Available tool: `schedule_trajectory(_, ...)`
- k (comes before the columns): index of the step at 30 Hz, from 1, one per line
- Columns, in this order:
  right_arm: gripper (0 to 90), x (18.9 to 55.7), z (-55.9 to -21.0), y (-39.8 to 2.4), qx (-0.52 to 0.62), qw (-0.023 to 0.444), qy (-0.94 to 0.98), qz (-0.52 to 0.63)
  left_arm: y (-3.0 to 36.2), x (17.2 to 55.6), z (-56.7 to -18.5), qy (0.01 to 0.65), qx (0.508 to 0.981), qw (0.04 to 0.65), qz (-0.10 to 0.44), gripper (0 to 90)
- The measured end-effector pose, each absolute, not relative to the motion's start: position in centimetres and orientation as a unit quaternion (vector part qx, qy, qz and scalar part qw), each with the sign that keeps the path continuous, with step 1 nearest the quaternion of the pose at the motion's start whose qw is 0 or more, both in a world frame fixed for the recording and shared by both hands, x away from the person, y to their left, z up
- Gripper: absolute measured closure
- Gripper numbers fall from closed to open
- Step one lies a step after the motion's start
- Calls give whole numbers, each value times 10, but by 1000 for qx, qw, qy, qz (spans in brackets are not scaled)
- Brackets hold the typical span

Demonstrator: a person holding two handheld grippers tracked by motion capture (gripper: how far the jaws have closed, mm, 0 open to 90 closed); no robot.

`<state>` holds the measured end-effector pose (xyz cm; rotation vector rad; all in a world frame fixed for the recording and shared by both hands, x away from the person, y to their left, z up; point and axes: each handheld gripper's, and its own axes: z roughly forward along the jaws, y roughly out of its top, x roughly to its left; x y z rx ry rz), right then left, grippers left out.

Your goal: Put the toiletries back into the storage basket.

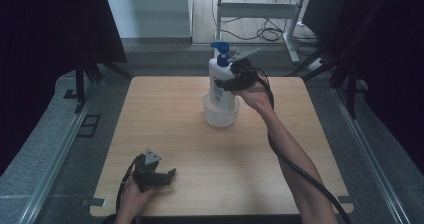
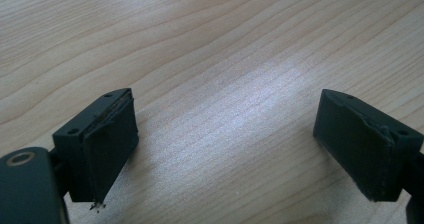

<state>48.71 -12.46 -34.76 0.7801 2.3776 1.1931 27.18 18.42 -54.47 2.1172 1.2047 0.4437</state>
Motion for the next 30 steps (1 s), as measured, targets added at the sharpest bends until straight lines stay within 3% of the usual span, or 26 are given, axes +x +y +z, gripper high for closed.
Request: schedule_trajectory(30,383,491,-392,-120,275,170,854,407,184,272,-545,460,809,325,169,102)
